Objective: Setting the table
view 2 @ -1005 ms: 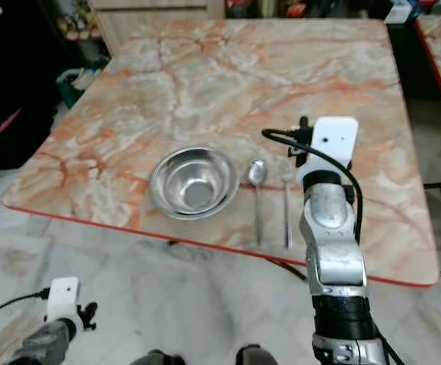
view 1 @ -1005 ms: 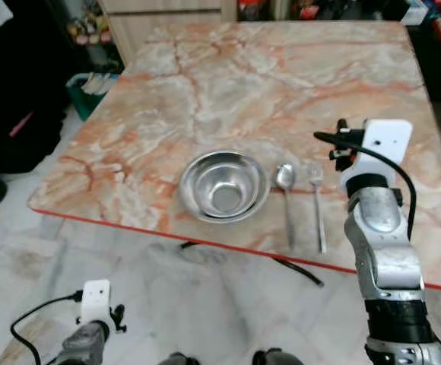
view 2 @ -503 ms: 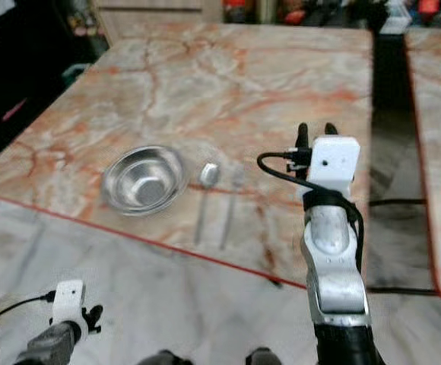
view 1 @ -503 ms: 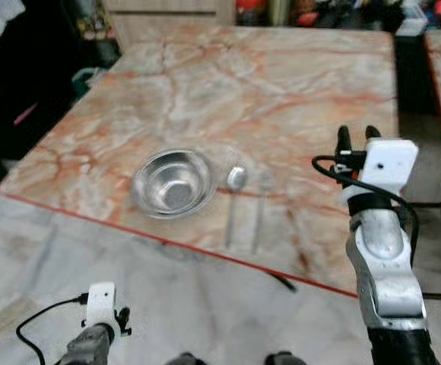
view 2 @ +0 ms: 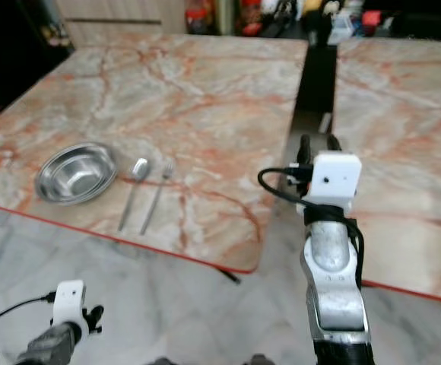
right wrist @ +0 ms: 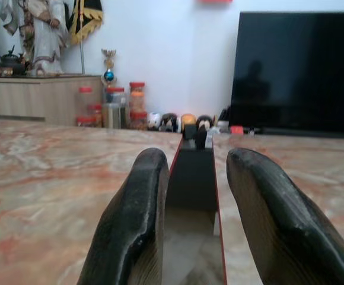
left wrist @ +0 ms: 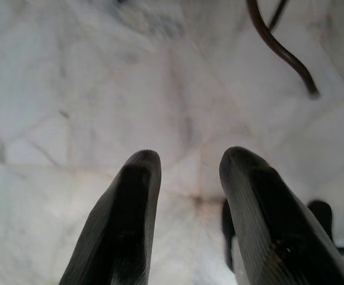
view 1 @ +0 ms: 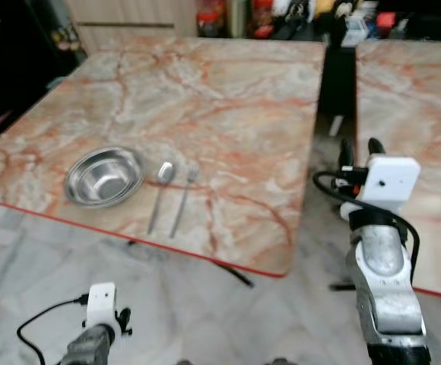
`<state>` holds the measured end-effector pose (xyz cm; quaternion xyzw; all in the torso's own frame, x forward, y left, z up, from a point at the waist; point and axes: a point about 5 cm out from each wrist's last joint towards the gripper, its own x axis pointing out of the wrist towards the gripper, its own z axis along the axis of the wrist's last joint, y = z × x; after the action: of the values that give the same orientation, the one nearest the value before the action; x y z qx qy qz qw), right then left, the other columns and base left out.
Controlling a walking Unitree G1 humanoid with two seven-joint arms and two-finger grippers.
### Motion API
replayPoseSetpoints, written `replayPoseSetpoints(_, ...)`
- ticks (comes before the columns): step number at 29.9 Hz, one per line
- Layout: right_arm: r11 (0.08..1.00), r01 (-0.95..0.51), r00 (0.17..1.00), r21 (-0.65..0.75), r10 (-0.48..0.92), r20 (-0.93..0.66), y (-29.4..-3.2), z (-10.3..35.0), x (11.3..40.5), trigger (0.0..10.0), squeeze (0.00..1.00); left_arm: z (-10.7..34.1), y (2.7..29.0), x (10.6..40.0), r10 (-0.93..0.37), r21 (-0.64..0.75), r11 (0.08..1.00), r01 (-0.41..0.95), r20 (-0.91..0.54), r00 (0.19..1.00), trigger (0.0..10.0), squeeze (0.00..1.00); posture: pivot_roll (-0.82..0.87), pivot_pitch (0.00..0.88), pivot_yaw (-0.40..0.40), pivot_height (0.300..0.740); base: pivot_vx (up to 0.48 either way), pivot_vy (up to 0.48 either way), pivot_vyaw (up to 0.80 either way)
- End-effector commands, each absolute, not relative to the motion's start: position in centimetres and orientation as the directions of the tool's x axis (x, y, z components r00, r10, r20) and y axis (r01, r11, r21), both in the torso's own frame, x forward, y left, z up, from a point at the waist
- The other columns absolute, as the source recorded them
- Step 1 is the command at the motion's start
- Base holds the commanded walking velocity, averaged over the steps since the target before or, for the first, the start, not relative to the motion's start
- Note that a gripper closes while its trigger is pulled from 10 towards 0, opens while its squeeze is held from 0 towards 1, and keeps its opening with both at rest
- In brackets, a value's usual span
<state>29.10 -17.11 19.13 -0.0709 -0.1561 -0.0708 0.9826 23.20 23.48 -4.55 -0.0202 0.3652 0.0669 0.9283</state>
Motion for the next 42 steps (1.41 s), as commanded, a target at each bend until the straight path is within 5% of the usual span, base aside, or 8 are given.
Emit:
replayPoseSetpoints(1,0.982,0.152,0.941,-0.113,-0.108,0.321,-16.9,19.1,29.3,10.0,0.00,-4.9,24.1,22.5,0.129,0.020,0.987,-0.162,-0.700,0.702,10.0,0.00,-0.14,0.131,0.095,0.740,0.000,-0.274,0.00)
replayPoseSetpoints(42,0.962,0.232,0.941,-0.145,-0.184,0.283,-18.6,16.3,27.9,10.0,0.00,-4.7,23.9,22.9,0.125,0.009,0.986,-0.166,-0.695,0.708,10.0,0.00,-0.16,0.168,0.104,0.740,0.000,-0.307,0.00)
